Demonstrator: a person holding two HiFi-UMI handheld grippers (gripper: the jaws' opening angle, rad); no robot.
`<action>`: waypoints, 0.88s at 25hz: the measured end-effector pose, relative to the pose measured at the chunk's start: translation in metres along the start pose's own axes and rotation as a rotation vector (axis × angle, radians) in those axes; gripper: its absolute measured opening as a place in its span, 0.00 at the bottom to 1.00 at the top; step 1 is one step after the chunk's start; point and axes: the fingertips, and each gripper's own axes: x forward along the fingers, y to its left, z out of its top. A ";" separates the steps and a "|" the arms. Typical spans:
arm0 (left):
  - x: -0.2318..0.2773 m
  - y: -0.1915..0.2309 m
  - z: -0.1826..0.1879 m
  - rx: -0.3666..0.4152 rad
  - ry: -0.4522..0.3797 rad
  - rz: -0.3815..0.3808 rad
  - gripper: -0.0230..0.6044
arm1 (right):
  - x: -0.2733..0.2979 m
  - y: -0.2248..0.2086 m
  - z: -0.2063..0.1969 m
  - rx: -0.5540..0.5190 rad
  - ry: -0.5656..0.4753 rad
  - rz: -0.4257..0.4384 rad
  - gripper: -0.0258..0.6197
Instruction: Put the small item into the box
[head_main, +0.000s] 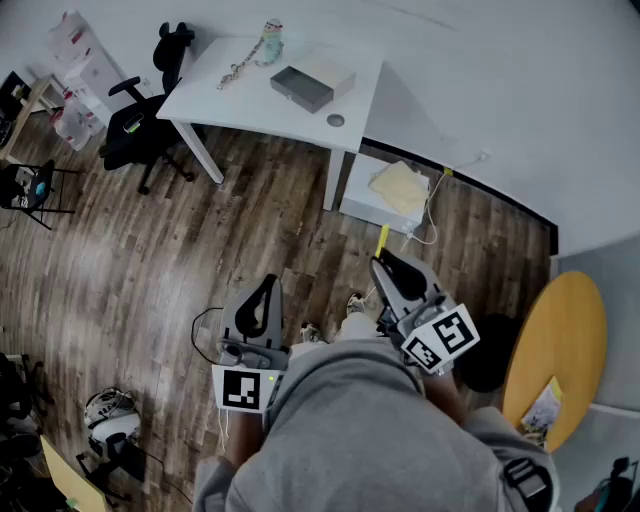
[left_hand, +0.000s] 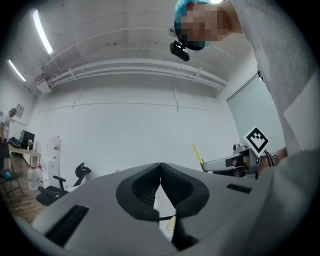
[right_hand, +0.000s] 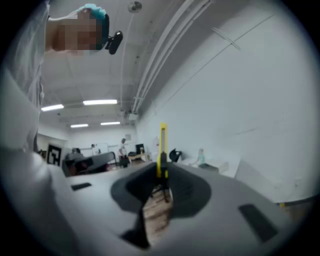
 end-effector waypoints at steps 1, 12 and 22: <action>-0.003 0.000 0.000 0.001 -0.001 -0.004 0.09 | -0.001 0.003 -0.001 0.000 0.000 -0.002 0.18; -0.017 0.011 -0.002 0.008 0.003 0.016 0.09 | 0.004 0.021 -0.006 -0.018 0.003 0.005 0.18; -0.014 0.036 -0.018 0.010 0.067 0.097 0.09 | 0.016 0.023 -0.007 -0.036 0.020 -0.001 0.18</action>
